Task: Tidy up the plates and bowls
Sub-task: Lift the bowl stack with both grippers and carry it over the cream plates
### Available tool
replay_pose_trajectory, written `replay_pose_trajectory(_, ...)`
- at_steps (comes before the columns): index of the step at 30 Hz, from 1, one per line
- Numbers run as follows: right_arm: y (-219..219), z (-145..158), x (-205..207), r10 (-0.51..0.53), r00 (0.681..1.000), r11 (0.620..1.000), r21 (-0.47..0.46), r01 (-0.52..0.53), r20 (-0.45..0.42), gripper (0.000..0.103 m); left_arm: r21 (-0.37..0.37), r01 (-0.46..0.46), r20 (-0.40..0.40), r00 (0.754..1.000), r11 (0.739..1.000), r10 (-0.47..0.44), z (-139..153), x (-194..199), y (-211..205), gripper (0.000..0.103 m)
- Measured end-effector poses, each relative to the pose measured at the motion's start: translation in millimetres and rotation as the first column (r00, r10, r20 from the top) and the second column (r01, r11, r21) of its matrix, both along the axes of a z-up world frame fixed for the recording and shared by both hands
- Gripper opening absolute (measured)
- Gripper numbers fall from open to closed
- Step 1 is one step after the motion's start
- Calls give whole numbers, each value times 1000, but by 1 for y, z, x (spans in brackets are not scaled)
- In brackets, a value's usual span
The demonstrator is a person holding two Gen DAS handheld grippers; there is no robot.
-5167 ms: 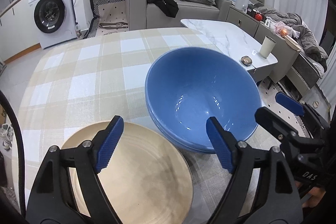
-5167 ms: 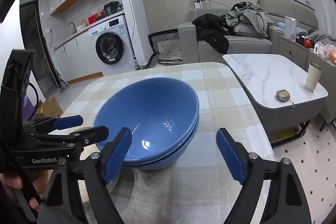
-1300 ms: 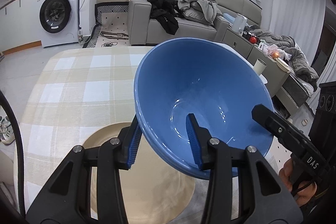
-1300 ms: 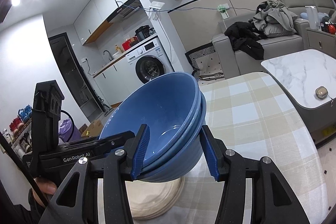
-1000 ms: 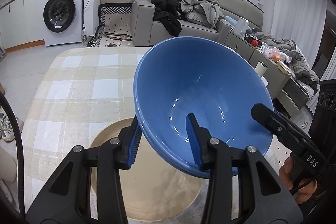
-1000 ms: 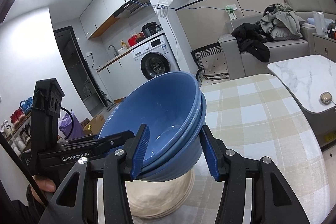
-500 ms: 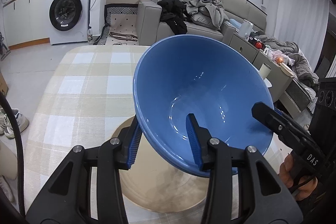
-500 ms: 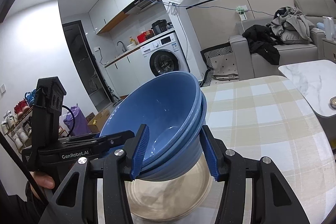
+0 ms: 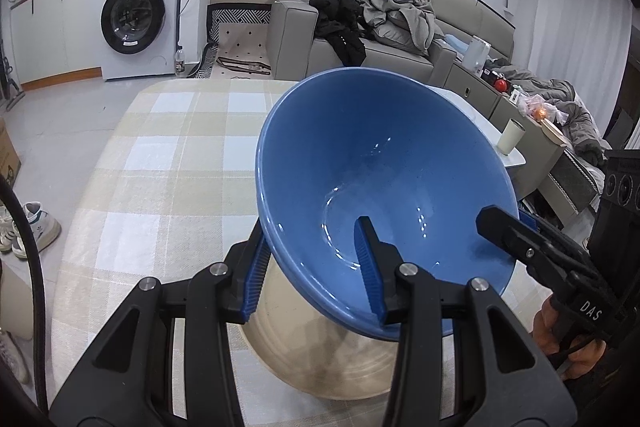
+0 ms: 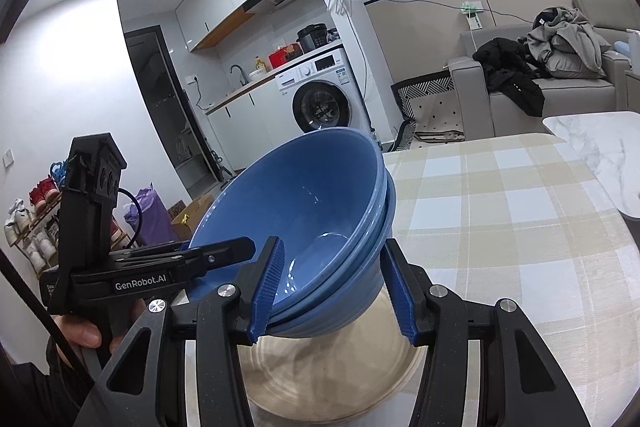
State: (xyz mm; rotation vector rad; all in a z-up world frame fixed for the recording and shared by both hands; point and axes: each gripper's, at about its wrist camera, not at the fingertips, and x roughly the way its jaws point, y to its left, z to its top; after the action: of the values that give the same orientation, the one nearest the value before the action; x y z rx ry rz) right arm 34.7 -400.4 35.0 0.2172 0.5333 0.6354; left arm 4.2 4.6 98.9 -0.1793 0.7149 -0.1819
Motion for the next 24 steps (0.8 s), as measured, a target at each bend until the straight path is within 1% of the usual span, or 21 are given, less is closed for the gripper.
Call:
replay_pose_trajectory(6, 8, -8, 0, 14, 1000, 1000, -16, -14, -19, 51, 8, 1, -16, 1000, 1000, -1, -13, 4, 9, 39)
replay_pose_trajectory(10, 12, -10, -2, 18, 1000, 999, -26, -19, -12, 51, 7, 9, -22, 1000, 1000, -9, -21, 6, 15, 39)
replay_pose_trajectory(18, 22, -19, -3, 30, 998, 998, -51, -32, -46, 51, 12, 7, -38, 999, 1000, -6, -32, 12, 28, 39)
replay_pose_trajectory(24, 26, -23, -1, 36, 997, 998, -57, -40, -63, 51, 1, 10, -54, 998, 1000, -10, -40, 19, 34, 39)
